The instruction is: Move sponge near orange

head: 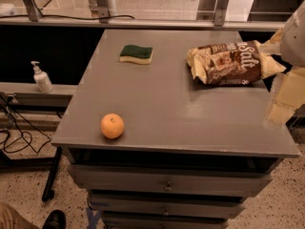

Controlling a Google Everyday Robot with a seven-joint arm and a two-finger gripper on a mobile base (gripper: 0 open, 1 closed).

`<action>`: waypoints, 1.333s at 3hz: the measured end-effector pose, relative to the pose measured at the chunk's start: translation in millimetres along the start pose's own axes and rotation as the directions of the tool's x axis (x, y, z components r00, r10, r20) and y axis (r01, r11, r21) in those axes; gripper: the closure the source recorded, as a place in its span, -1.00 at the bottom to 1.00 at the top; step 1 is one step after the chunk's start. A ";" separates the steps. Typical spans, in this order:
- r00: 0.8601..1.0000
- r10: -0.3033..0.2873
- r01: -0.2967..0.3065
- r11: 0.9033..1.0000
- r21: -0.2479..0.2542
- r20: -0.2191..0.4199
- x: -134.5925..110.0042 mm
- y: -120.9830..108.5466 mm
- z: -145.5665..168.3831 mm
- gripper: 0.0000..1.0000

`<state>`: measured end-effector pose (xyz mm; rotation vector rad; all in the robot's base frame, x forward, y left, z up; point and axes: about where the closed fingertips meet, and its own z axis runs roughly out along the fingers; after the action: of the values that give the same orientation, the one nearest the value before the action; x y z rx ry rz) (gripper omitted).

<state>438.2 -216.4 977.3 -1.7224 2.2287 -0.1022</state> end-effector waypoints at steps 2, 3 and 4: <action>0.999 0.027 -0.028 0.998 0.057 0.019 -2.5 -14.5 9.6 -1.00; 0.997 0.056 -0.065 0.986 0.156 0.062 -11.3 -51.6 37.3 -1.00; 0.986 0.070 -0.105 0.966 0.237 0.151 -32.0 -105.0 65.5 -1.00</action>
Offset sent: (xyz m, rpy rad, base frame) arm 0.0557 -0.0034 -0.0201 0.0411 -0.1659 -0.1096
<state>562.2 -205.1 948.3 -1.4533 2.0875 -0.2176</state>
